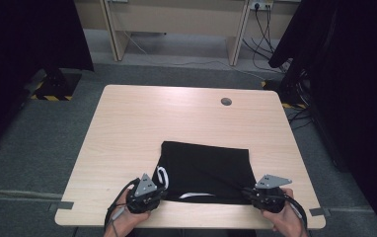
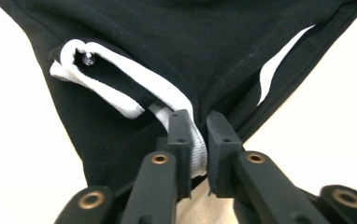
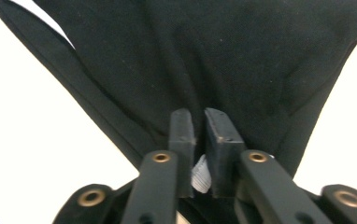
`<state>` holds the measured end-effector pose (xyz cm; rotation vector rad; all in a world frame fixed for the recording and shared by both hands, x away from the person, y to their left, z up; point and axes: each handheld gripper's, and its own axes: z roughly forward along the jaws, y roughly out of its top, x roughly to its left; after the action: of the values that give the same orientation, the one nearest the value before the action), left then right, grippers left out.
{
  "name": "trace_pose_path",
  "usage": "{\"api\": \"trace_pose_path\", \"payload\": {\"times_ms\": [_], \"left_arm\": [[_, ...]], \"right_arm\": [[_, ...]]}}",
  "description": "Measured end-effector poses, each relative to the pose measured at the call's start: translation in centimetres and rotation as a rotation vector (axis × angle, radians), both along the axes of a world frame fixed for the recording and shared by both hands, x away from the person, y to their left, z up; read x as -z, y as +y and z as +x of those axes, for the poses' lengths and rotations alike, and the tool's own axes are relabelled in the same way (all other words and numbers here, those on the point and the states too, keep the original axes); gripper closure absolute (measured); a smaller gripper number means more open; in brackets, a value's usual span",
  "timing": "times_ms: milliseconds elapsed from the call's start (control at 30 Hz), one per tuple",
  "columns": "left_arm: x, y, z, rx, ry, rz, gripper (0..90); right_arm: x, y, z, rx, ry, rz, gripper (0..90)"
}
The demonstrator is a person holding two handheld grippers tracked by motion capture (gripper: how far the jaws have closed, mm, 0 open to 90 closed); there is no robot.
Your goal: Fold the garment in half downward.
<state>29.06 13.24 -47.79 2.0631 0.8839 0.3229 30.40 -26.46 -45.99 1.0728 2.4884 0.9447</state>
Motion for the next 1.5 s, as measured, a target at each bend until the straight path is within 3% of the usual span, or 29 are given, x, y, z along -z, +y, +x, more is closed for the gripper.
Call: {"api": "trace_pose_path", "payload": {"times_ms": [67,167,267,467,600,667,767,867,900,1367,1500], "left_arm": [[-0.2,0.1,-0.1,-0.006,0.001,-0.02,67.3],[-0.8,0.5,0.0,-0.029,-0.013,-0.072,49.7],[-1.3,0.9,0.3,-0.063,-0.026,-0.084,38.5],[-1.4,1.4,1.0,-0.126,0.033,-0.121,20.0],[-1.3,1.8,1.2,-0.172,0.06,-0.097,6.8],[-1.1,2.0,1.4,-0.158,0.08,-0.08,5.4],[-0.7,2.5,1.7,-0.18,0.076,-0.064,4.9],[-0.2,2.8,1.9,-0.182,0.082,-0.045,3.4],[0.0,2.8,1.9,-0.183,0.083,-0.04,3.4],[0.4,2.4,1.7,-0.158,0.098,-0.04,3.4],[0.7,2.2,1.8,-0.158,0.071,0.02,3.0]], "right_arm": [[-0.2,0.1,0.0,0.01,0.01,0.007,65.8],[-1.2,0.0,0.1,0.029,-0.026,0.038,57.1],[-2.3,0.0,0.4,0.04,-0.062,0.063,50.6],[-2.4,0.8,2.0,0.061,-0.054,0.071,42.6],[-1.4,1.3,3.0,0.074,-0.028,0.071,39.9],[-0.9,1.5,3.3,0.079,-0.019,0.07,39.6],[-0.2,1.5,3.6,0.093,-0.002,0.057,38.0],[0.7,1.5,3.8,0.09,0.005,0.004,34.9],[0.9,1.5,3.8,0.076,-0.018,0.006,35.1],[0.8,-1.0,4.7,0.084,-0.018,-0.007,36.5],[0.8,-2.2,4.9,0.086,-0.026,0.0,36.5]]}}
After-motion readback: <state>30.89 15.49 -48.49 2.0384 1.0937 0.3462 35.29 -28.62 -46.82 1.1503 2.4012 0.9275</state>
